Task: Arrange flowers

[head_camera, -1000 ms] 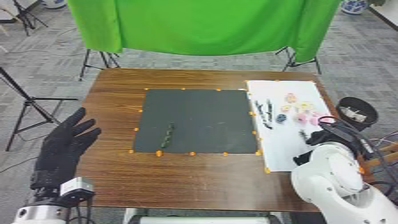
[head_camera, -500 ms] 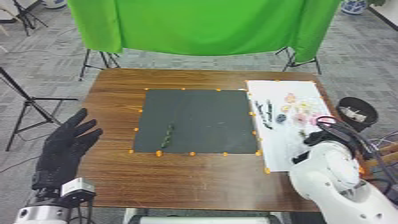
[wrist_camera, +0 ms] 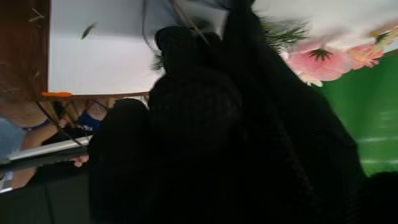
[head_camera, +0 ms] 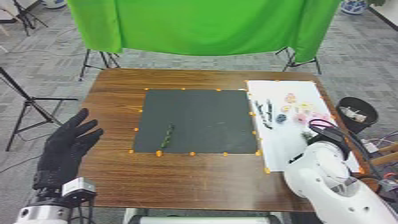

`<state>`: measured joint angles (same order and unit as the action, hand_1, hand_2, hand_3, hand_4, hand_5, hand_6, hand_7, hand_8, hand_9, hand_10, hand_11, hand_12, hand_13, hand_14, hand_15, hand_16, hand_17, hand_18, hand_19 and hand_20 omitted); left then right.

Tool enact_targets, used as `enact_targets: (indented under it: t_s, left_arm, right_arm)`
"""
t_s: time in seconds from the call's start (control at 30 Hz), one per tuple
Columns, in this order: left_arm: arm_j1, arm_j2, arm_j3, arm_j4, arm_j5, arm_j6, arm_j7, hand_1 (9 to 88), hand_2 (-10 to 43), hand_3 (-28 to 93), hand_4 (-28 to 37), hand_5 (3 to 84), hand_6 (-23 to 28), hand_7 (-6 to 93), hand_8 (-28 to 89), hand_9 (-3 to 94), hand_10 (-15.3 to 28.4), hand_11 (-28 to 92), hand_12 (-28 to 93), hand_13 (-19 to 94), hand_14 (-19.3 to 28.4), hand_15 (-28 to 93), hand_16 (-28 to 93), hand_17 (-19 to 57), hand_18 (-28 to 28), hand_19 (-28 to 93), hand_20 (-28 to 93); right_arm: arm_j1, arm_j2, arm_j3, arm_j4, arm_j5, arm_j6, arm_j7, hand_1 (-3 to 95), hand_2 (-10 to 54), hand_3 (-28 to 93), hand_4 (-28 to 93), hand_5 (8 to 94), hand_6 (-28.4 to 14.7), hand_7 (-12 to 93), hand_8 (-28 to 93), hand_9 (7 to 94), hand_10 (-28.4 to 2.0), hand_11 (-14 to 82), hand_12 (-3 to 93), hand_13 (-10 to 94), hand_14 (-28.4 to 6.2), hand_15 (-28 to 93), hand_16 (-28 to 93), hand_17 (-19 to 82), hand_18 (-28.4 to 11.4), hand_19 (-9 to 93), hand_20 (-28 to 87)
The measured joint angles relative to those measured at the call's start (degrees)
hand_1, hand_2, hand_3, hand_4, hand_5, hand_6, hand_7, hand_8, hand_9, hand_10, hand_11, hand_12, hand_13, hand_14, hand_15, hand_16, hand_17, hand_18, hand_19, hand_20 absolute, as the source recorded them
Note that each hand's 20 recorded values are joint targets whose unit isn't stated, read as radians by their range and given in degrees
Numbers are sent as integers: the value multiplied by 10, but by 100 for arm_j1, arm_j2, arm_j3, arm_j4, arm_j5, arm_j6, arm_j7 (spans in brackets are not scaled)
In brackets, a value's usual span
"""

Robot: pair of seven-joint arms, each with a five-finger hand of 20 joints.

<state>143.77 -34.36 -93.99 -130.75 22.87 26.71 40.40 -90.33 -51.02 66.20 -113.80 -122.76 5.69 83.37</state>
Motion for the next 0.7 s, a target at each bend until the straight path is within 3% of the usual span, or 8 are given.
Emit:
enact_targets:
  t_s: [0.33,0.53,0.7]
  left_arm:
    - [-4,99,37,0,-88,4,92,287,75,641,-233,356,83,113,-84,303,170,269,111,184,226,545,-105,-110,184,403,136]
    - [5,104,24,0,-98,4,116,286,75,642,-233,356,83,113,-84,302,170,269,111,184,226,545,-106,-110,184,402,136]
    - [21,162,28,0,-179,20,215,286,74,642,-233,355,82,114,-85,302,169,270,111,183,226,545,-106,-110,183,402,136]
  right_arm:
    - [-84,151,-268,114,-754,512,-98,712,-51,581,-223,794,-122,165,208,855,-145,277,257,891,-32,716,115,666,-128,932,442]
    - [-164,276,-291,0,-1141,854,-143,686,-74,654,-268,830,-121,156,202,882,-143,275,236,918,-23,705,115,699,-118,932,416]
    - [-151,360,-289,-165,-1230,919,-198,674,-89,681,-282,853,-110,146,215,908,-138,267,232,936,-13,693,123,721,-114,932,396]
